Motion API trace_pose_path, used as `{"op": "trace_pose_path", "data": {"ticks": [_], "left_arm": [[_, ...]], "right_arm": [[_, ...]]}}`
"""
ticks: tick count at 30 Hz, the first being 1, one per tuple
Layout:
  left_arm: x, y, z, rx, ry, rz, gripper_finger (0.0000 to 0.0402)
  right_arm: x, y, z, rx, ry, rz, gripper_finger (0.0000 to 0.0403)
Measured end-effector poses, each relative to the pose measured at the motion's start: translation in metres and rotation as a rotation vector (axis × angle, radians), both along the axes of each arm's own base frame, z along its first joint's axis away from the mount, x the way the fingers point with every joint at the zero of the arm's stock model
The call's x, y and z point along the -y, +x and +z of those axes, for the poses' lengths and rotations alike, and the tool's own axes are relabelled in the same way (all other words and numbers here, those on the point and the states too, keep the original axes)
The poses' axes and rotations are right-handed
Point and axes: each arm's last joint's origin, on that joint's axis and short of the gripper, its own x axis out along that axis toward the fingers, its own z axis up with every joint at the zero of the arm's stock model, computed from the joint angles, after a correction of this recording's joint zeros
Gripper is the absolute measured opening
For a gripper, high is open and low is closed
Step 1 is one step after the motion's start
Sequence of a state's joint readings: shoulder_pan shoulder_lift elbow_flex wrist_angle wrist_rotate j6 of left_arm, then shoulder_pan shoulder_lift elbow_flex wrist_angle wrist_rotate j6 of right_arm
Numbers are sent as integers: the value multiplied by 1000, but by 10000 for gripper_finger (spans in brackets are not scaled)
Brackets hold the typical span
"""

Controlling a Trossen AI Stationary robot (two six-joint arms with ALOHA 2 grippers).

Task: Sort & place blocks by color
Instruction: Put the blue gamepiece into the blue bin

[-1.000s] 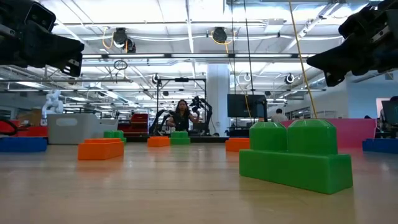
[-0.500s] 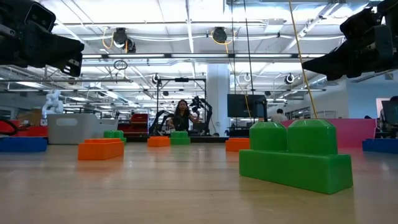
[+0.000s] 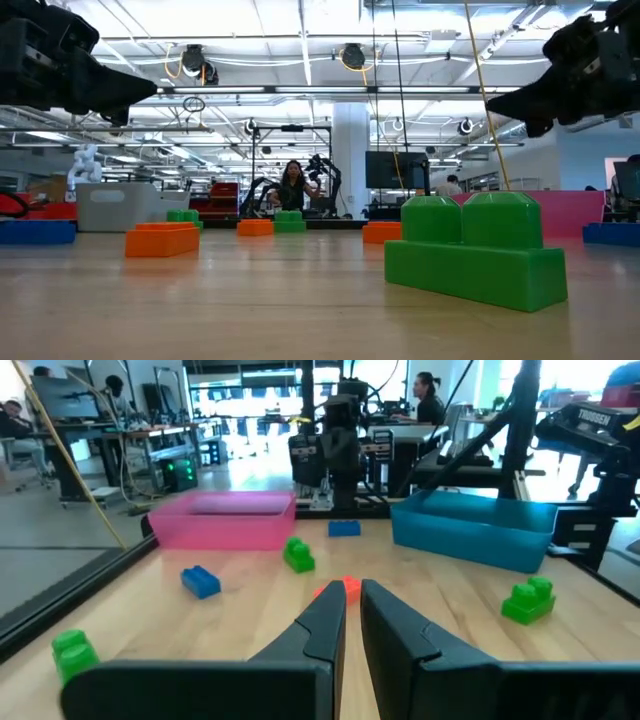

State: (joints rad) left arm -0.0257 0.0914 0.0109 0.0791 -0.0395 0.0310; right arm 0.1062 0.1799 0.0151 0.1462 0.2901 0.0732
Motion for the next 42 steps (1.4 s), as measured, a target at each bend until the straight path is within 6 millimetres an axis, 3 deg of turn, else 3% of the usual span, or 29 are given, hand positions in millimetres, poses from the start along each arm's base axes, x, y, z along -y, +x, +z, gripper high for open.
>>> {"op": "trace_pose_path", "data": {"ticks": [10, 22, 31, 42], "left_arm": [[0, 0, 0, 0, -3, 3, 37], [0, 0, 1, 11, -131, 2, 37], [0, 0, 8, 85, -190, -4, 37], [-1, -1, 16, 176, -212, 22, 37]], "right_arm": [[1, 0, 2, 10, -78, -20, 10], [2, 2, -4, -77, -169, -70, 158], [2, 2, -4, -62, -103, -77, 207], [6, 1, -3, -55, -90, -233, 259]]}}
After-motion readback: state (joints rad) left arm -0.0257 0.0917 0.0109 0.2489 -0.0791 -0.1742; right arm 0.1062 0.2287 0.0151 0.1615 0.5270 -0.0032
